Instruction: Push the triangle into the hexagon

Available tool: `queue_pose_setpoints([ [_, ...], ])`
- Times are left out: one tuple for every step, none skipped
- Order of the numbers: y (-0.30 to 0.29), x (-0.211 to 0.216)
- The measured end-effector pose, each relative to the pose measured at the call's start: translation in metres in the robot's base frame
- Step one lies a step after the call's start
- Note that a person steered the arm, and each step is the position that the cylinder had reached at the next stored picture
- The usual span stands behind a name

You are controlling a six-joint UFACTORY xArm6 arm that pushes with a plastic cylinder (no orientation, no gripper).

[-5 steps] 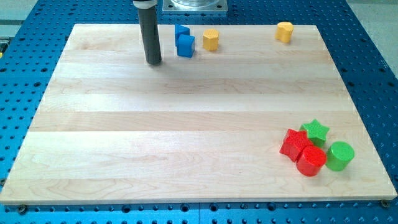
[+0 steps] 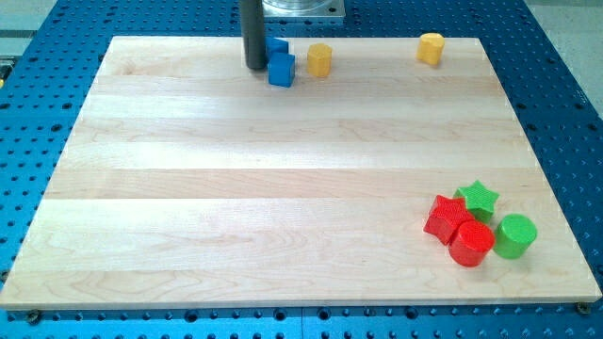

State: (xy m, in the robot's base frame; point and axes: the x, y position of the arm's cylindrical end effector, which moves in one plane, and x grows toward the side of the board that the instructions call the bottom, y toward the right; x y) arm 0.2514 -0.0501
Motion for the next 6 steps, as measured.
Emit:
queue_pose_setpoints([
  [-0.03, -0.023],
  [-0.016, -0.037],
  [0.06, -0.037],
  [0.133, -0.033],
  [0.112, -0.048],
  [0.066, -0.035],
])
